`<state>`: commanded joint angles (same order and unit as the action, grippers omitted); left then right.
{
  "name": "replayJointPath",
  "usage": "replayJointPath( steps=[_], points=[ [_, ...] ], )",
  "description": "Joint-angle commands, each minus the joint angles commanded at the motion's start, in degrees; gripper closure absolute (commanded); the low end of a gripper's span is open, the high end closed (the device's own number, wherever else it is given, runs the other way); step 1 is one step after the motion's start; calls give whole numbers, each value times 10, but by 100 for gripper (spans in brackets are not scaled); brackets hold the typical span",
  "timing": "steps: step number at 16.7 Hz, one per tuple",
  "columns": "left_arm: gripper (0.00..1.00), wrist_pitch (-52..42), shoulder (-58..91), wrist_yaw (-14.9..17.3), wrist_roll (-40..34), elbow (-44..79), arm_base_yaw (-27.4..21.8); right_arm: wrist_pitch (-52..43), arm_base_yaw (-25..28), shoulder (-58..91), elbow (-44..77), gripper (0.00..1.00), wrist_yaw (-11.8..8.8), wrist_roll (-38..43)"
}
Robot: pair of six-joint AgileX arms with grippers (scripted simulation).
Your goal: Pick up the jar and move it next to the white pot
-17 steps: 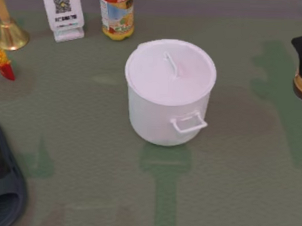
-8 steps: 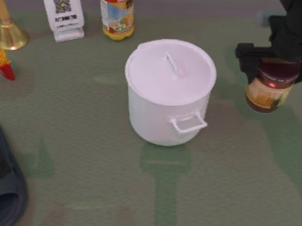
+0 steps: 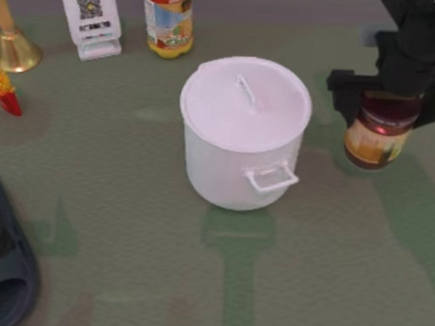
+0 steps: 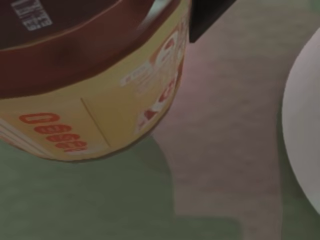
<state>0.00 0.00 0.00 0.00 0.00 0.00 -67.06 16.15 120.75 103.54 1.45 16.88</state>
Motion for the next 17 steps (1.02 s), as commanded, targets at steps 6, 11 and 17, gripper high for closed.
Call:
replayJointPath(
  steps=[6, 11, 17],
  points=[
    [0, 0, 0, 0, 0, 0, 0, 79, 1, 18, -57, 100, 1, 1],
    [0, 0, 0, 0, 0, 0, 0, 100, 3, 27, -76, 100, 2, 1],
    [0, 0, 0, 0, 0, 0, 0, 100, 3, 27, -76, 62, 2, 1]
  ],
)
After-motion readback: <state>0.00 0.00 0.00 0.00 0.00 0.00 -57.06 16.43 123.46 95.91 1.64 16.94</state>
